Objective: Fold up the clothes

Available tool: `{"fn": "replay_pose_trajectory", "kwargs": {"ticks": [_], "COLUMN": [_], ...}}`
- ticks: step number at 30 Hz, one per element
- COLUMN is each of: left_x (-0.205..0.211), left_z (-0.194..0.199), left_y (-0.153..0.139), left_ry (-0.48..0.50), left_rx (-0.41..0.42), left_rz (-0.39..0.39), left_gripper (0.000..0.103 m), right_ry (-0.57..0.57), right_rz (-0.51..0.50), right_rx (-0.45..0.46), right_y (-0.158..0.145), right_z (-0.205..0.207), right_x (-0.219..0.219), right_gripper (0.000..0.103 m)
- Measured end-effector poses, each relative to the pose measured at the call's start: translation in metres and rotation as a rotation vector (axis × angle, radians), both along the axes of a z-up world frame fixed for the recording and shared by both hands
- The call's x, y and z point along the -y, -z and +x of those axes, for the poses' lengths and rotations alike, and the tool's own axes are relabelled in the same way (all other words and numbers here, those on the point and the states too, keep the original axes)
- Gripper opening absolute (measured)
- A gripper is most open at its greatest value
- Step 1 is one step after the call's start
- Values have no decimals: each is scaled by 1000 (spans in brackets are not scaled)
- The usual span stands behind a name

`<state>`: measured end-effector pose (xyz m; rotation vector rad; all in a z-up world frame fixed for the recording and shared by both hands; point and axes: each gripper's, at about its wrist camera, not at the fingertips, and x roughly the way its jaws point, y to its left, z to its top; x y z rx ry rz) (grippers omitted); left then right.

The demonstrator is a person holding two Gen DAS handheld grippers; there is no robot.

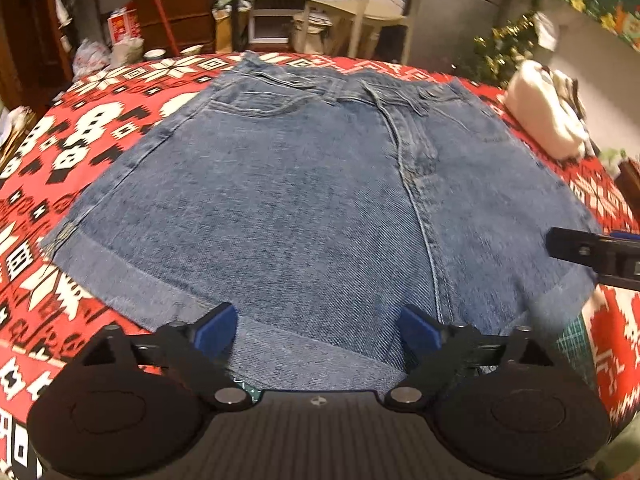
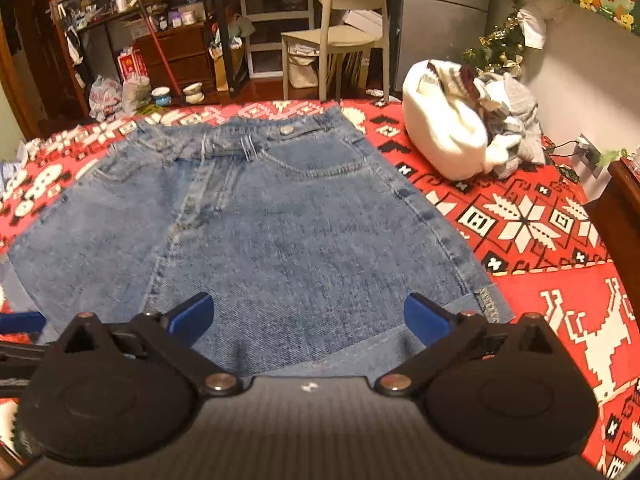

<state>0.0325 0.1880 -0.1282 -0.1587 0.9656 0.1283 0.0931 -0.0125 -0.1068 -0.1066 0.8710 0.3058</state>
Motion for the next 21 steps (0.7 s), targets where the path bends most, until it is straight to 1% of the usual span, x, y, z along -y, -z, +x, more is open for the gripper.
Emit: {"fn": "replay_pose_trajectory", "kwargs": {"ticks": [4,6,9,11,16,21], "left_x": [4,8,13,17,17,19], "left_z": [1,2,3,3,4,2], "left_y": [3,5,8,10,10,10], "left_ry": [15,25,40,47,41,49], "left_rx": [-6,-13,-24,-30,-35,-26], "left_rz": [24,50,90,113,118,126], "left_gripper": [95,101,103,103,103,103], "right_ry": [-43,-62,-60,-65,-54,-45], "right_rz": [-38,-21,-27,-55,-77,-80], "right_rx": [-87,-139,-131,-119,-127,-111], "right_y": [21,29,34,37,40,40], "right_z": [10,12,9,7,9,5], "right_x": [-7,-8,-9,-13,-17,-16], "right_gripper": [102,102,102,102,102,102]}}
